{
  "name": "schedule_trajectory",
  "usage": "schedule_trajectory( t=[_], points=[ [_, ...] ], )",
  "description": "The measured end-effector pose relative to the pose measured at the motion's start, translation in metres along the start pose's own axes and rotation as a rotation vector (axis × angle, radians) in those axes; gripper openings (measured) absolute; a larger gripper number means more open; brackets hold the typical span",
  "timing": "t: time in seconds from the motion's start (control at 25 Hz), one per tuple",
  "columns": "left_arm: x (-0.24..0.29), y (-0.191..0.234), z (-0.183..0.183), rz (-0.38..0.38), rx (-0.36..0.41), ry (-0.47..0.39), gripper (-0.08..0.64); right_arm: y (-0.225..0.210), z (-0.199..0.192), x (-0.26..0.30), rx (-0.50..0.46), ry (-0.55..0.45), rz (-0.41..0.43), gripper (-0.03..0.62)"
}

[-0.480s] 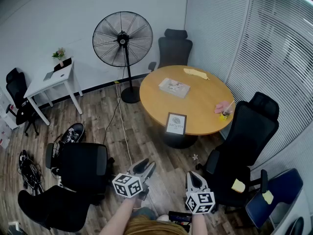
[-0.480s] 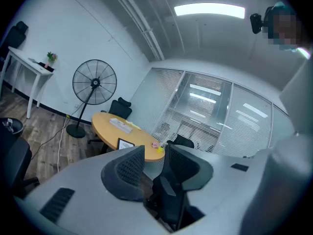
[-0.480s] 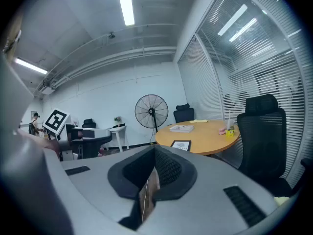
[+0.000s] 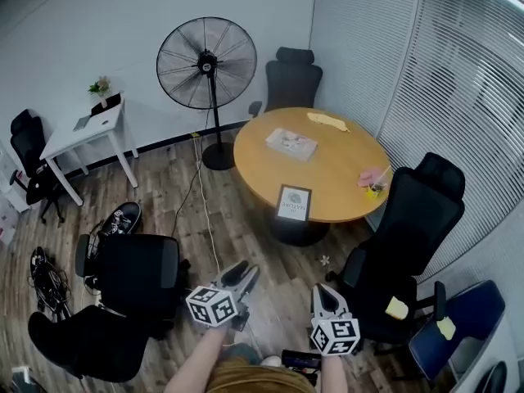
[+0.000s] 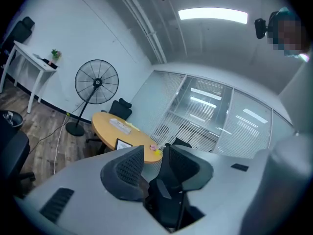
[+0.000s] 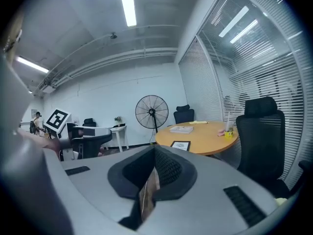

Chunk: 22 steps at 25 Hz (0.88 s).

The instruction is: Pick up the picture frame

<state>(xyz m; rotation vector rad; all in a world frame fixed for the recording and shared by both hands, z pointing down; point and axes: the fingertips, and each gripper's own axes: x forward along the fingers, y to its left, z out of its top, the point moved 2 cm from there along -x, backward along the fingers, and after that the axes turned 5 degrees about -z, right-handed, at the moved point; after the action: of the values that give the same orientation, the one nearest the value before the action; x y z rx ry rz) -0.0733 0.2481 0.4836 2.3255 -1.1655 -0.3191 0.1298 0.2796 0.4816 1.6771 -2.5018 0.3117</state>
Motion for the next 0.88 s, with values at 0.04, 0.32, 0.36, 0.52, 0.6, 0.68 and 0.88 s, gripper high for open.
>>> schedule_trajectory(
  t=[0.04, 0.32, 0.36, 0.52, 0.6, 0.68, 0.88],
  points=[
    [0.0, -0.001, 0.001, -0.007, 0.0, -0.007, 0.169, -0.002, 0.0, -0.001, 0.005, 0.001, -0.006, 0.012],
    [-0.004, 0.001, 0.0, -0.024, -0.058, -0.029, 0.164, -0.009, 0.002, -0.001, 0.017, 0.002, -0.01, 0.012],
    [-0.004, 0.001, -0.001, -0.031, -0.065, -0.029, 0.161, -0.01, 0.001, 0.0, 0.017, 0.002, -0.007, 0.012],
    [0.001, 0.006, 0.006, -0.028, -0.042, -0.025, 0.149, -0.012, 0.004, 0.012, 0.016, 0.003, -0.001, 0.012],
    [0.004, 0.012, 0.012, -0.023, -0.023, -0.031, 0.147, -0.013, 0.007, 0.021, 0.019, 0.009, -0.002, 0.012],
    [0.012, 0.021, 0.015, -0.014, -0.02, -0.033, 0.147, -0.018, 0.005, 0.032, 0.023, 0.02, -0.012, 0.012],
    [0.062, 0.06, 0.018, -0.01, -0.052, -0.012, 0.152, -0.042, -0.001, 0.075, 0.012, 0.063, -0.039, 0.012]
  ],
)
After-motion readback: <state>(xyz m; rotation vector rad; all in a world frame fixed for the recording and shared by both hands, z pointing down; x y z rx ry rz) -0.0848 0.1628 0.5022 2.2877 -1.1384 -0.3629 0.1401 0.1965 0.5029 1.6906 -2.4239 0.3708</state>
